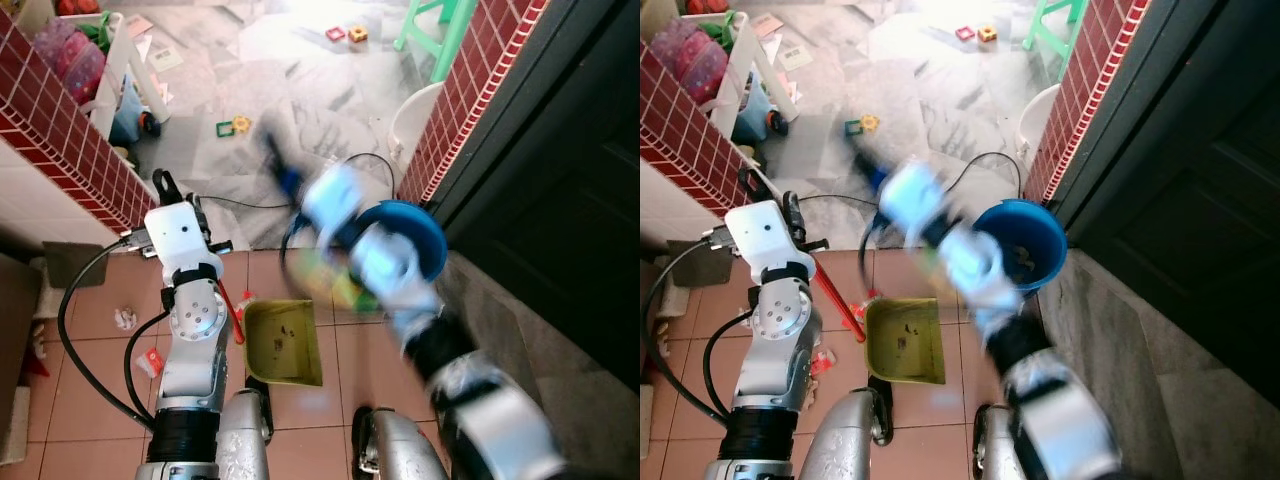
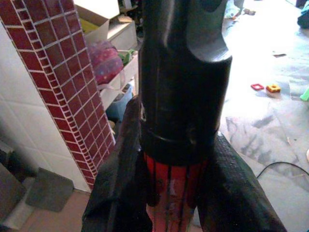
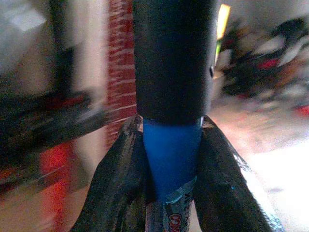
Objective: Sweep floor
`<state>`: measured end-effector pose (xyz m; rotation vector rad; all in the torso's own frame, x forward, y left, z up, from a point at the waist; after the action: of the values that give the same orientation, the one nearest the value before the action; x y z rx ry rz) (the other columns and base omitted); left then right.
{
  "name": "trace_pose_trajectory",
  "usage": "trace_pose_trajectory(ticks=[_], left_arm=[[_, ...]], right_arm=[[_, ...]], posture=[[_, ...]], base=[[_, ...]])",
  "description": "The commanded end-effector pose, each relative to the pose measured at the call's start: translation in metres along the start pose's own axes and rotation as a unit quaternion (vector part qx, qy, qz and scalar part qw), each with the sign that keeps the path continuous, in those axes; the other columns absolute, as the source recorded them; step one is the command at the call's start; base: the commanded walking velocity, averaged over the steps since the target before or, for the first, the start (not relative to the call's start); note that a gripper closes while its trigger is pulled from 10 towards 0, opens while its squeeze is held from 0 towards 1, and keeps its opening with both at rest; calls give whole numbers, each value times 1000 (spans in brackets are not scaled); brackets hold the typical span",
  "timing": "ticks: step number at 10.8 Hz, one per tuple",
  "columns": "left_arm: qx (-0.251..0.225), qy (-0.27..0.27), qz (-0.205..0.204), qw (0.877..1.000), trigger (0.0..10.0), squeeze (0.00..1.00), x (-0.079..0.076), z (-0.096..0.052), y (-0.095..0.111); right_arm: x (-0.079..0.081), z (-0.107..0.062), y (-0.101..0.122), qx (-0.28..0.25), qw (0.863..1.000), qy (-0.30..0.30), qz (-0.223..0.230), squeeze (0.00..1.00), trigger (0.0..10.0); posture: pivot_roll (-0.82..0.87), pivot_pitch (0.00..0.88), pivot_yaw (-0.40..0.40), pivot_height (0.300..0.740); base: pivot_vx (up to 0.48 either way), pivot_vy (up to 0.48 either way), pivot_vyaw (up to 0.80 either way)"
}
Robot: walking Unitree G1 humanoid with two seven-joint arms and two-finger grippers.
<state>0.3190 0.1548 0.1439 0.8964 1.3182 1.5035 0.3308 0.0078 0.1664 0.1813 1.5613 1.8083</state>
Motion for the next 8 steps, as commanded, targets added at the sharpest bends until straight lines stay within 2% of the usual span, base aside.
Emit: trace_pose_trajectory(ticks=[1, 3, 4, 6, 7, 8], left_arm=[[6, 3, 18, 1000, 10000, 0, 5, 1, -5], [-10, 10, 34, 999, 10000, 0, 13, 11, 2], [-18, 12, 49, 999, 10000, 0, 18, 16, 4], [-18, 23, 71, 997, 10000, 0, 29, 24, 1], [-18, 20, 71, 997, 10000, 0, 29, 27, 1], [-19, 19, 72, 997, 10000, 0, 29, 32, 0]], right_arm=[[10, 1, 2, -7, 999, 32, 35, 0, 10000], [5, -19, 1, 14, 992, 67, 103, 0, 10000], [1, -30, 4, 20, 991, 85, 98, 0, 10000], [-8, -41, 32, 13, 984, 116, 137, 0, 10000], [-9, -43, 43, 7, 981, 132, 145, 0, 10000], [-5, -51, 61, 3, 972, 183, 150, 0, 10000]], posture=[[74, 342, 28, 740], [51, 320, 33, 740], [35, 295, 40, 740], [10, 247, 58, 740], [2, 218, 68, 740], [-5, 183, 79, 740]], base=[[0, 0, 0], [0, 0, 0], [0, 0, 0], [0, 0, 0], [0, 0, 0], [0, 0, 0]])
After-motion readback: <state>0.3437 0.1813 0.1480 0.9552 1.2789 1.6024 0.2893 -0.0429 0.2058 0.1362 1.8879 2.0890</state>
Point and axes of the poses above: a point about 5 cm out from each wrist's last joint towards the gripper, its own z axis pointing out of the wrist towards the gripper, its own y axis along the axis of the wrist's last joint, x = y × z, the point moved 2 cm from there along z, pointing out of the wrist towards the gripper
